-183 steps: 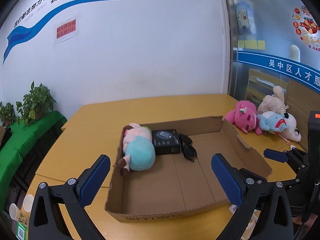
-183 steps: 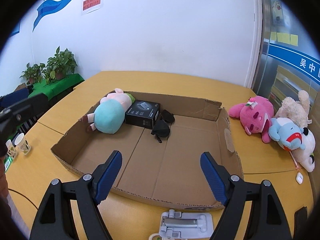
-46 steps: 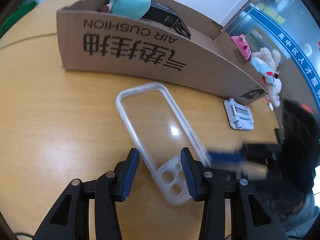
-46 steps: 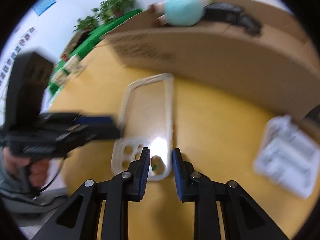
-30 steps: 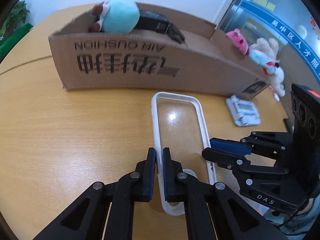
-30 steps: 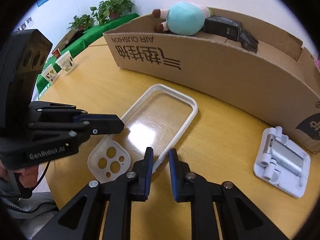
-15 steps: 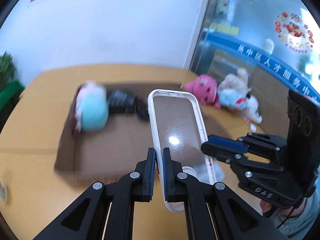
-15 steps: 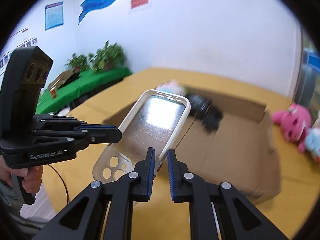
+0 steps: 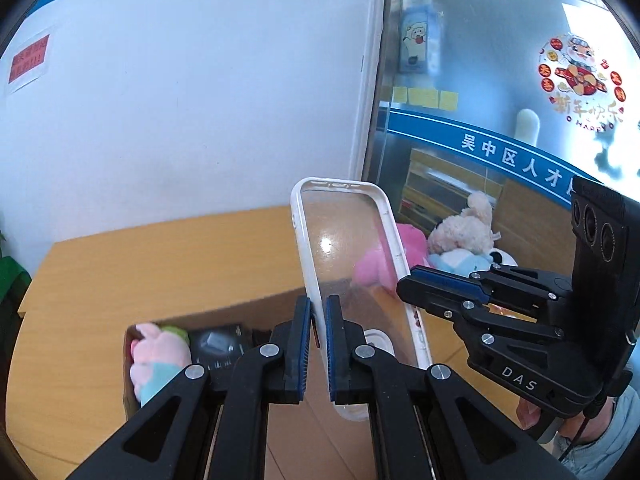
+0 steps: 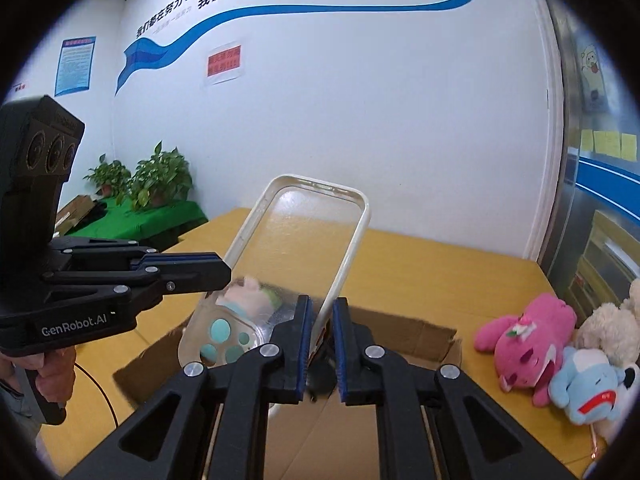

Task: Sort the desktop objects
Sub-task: 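Lower the phone case into the box and open the left gripper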

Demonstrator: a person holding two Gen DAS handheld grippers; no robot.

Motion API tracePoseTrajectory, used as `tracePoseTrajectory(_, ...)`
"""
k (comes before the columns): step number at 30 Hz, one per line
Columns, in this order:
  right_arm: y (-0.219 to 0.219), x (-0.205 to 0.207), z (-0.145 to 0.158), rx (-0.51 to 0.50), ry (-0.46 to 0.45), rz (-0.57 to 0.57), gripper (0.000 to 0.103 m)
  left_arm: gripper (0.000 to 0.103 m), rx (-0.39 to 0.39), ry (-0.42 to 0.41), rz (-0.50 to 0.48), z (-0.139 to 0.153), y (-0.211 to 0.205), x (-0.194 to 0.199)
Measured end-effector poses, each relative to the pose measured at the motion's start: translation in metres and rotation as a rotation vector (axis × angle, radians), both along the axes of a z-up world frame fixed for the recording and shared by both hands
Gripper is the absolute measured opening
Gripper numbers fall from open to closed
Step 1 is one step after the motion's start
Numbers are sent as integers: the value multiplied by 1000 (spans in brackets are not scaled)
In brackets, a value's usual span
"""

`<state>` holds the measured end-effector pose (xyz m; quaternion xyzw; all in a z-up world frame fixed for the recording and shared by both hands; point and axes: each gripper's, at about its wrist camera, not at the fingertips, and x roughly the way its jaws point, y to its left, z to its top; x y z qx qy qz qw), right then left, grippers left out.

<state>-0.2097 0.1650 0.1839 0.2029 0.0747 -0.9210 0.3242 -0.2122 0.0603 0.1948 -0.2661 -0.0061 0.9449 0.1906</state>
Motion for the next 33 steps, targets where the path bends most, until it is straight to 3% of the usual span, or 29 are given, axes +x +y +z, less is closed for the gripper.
tracePoseTrajectory(5,-4,-46,6,-10,-15,-14,10,4,23,-34,14,2,4,-53)
tracePoseTrajectory(9,-10,-78,-10,9,-58,-29,10,4,24,-99,21,-16,9,-94)
tracePoseTrajectory(20,-15,-155,-130,88,-323,-70,10,4,68,-472,47,-157,11,-179)
tracePoseTrajectory(29,-9,-189,-202,132,-503,-131,10,3,-19,-634,57,-232,34,-210)
tracePoseTrajectory(33,-12,-195,-220,141,-548,-145,8,3,-48,-703,72,-256,38,-218)
